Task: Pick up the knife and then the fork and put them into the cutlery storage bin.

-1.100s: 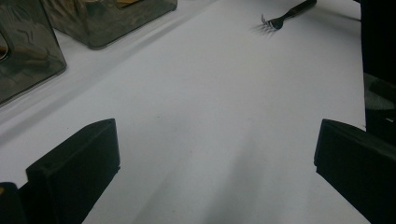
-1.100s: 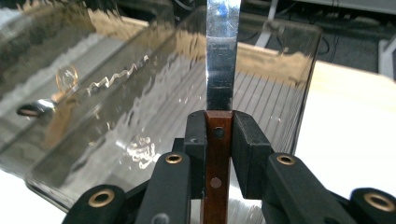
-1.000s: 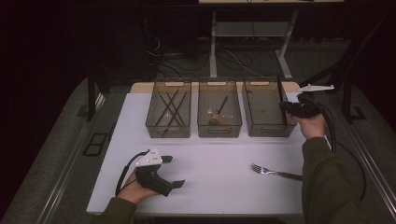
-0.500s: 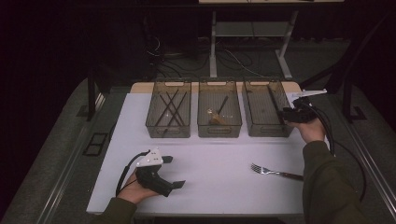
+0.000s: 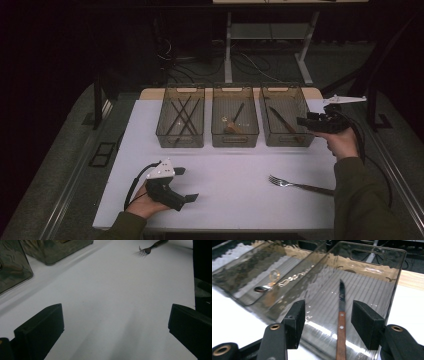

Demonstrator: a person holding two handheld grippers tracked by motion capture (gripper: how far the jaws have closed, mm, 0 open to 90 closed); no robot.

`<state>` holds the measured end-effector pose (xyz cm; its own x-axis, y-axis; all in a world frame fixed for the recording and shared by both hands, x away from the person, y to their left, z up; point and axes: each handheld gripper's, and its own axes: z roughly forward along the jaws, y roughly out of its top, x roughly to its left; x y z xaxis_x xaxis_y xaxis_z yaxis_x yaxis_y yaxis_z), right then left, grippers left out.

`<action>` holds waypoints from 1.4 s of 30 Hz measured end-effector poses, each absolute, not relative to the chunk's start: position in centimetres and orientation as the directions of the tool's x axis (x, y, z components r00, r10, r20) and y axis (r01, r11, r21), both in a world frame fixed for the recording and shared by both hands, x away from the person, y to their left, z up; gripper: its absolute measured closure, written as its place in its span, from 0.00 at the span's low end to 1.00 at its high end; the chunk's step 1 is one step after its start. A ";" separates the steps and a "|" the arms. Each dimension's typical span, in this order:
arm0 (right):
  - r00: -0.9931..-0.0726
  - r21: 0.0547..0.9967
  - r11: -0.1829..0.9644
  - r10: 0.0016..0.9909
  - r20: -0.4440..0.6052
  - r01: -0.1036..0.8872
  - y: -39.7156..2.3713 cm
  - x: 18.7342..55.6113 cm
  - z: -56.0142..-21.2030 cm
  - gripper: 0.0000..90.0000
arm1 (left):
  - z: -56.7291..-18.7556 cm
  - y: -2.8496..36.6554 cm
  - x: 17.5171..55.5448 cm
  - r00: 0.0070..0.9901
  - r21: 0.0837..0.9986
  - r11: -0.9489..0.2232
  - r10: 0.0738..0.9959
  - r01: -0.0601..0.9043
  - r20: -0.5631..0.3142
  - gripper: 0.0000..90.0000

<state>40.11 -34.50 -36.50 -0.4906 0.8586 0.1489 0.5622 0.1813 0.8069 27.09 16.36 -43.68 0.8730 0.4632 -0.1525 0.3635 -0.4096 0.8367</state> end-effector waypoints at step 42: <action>-0.642 0.655 0.434 0.760 0.103 0.618 -35.5 28.2 -41.7 0.99 | -43.6 16.3 27.0 0.873 0.834 -0.416 0.464 0.363 -0.148 0.00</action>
